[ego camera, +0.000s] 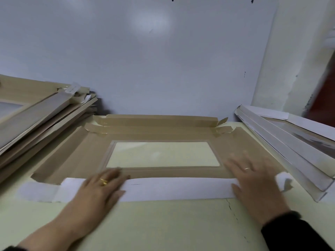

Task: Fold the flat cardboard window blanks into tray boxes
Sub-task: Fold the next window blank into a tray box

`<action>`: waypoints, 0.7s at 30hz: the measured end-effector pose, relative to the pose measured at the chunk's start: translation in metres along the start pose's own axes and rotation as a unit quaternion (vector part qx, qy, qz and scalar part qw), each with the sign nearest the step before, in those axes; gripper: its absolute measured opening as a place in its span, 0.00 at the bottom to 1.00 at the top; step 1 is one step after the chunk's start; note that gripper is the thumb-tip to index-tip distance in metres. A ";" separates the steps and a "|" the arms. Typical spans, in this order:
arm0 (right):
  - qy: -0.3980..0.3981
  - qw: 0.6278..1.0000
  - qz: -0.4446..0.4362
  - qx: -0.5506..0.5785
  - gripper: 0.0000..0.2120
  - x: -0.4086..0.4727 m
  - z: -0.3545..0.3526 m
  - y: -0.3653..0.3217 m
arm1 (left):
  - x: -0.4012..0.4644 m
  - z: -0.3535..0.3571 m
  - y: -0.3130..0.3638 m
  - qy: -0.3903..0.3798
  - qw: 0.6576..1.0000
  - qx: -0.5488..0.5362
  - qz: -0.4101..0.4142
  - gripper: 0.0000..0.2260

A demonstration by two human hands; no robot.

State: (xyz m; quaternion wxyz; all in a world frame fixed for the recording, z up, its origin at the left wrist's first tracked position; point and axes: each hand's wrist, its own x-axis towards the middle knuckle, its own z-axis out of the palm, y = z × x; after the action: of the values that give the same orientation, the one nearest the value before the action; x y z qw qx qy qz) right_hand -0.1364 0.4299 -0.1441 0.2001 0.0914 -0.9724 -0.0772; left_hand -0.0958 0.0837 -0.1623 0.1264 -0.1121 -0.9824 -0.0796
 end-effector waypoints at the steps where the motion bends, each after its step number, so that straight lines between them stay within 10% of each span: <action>1: 0.046 0.995 -0.074 0.047 0.24 0.001 -0.001 -0.015 | 0.003 0.008 0.013 -0.024 0.999 -0.007 0.023 0.42; 7: -0.133 0.920 -0.234 0.284 0.27 -0.002 0.007 -0.079 | 0.021 0.028 0.063 -0.096 0.990 -0.034 0.096 0.25; 21: -0.129 0.918 -0.061 0.370 0.22 -0.014 0.019 0.035 | 0.001 -0.001 -0.032 -0.081 0.964 -0.253 0.017 0.22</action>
State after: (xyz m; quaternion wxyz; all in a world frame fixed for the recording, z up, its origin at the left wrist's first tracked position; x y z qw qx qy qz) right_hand -0.1364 0.4693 -0.1605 0.0194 0.2074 -0.9414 0.2652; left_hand -0.1040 0.0530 -0.1654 0.0151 -0.1631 -0.9352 -0.3140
